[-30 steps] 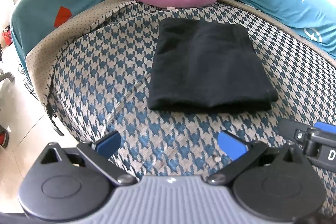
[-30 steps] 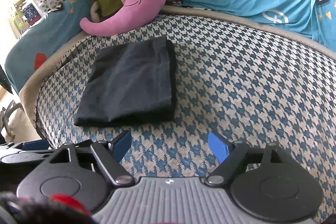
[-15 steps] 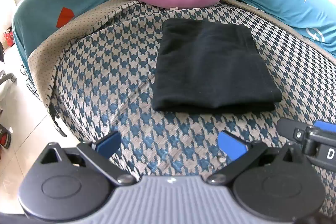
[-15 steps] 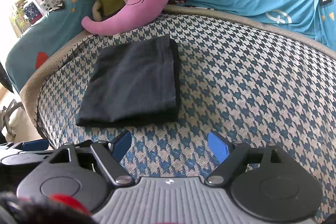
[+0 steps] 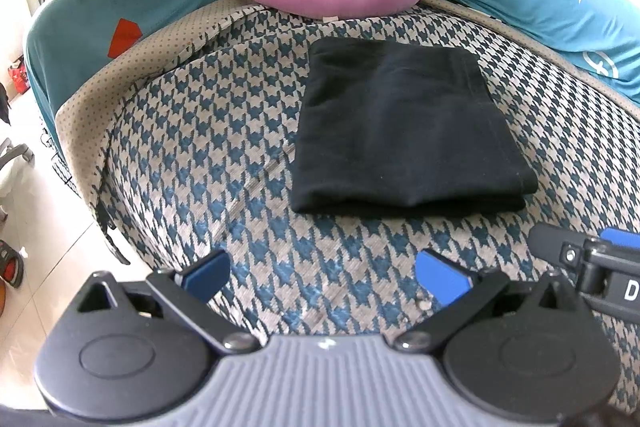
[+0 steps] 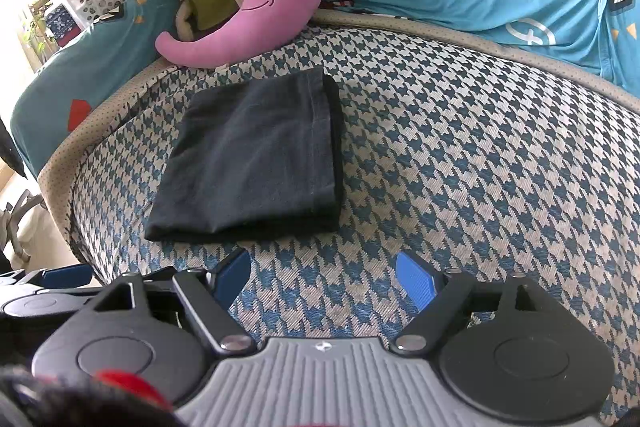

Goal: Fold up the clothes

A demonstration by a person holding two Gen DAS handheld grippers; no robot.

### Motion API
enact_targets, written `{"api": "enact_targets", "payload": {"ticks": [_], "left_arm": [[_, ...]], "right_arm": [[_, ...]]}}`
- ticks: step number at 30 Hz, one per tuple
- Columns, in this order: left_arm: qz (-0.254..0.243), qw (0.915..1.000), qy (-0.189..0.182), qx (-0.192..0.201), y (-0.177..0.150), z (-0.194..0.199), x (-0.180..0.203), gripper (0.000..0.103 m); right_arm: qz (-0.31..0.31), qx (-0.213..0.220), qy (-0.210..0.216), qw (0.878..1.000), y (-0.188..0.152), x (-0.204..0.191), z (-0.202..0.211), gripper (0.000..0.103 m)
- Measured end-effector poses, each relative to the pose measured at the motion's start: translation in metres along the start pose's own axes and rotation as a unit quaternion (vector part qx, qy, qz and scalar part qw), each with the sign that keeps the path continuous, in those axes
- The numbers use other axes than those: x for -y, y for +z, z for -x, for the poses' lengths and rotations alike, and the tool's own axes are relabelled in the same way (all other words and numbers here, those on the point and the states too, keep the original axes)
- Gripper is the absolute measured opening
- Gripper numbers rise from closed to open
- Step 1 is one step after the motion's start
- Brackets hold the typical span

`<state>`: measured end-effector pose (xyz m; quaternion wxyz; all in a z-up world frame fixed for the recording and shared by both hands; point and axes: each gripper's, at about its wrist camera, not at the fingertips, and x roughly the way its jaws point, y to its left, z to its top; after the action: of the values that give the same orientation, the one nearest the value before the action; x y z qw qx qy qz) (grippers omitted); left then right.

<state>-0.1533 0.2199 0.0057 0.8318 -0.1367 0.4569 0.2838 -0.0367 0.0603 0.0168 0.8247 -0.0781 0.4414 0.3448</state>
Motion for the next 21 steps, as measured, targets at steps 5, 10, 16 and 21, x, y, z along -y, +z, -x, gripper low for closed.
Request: {"api": "enact_targets", "payload": {"ticks": [5,10,16,21], "left_arm": [[-0.002,1.0,-0.001,0.001,-0.0004,0.0003,0.0007,0.103],[-0.001,1.0,-0.001,0.002,-0.0009,0.0008,0.0008,0.103],[-0.001,1.0,0.0,0.004,-0.001,0.0008,0.0006,0.103],[-0.005,1.0,0.001,0.007,-0.0012,0.0017,0.0016,0.103]], "right_arm": [[-0.002,0.001,-0.001,1.0,0.0004,0.0002,0.0014,0.081],[-0.005,0.002,0.0,1.0,0.0001,0.0003,0.0017,0.081],[-0.002,0.001,0.0,1.0,-0.0001,-0.0008,0.0004,0.081],[-0.003,0.001,-0.001,1.0,-0.0004,-0.0006,0.0005,0.081]]}}
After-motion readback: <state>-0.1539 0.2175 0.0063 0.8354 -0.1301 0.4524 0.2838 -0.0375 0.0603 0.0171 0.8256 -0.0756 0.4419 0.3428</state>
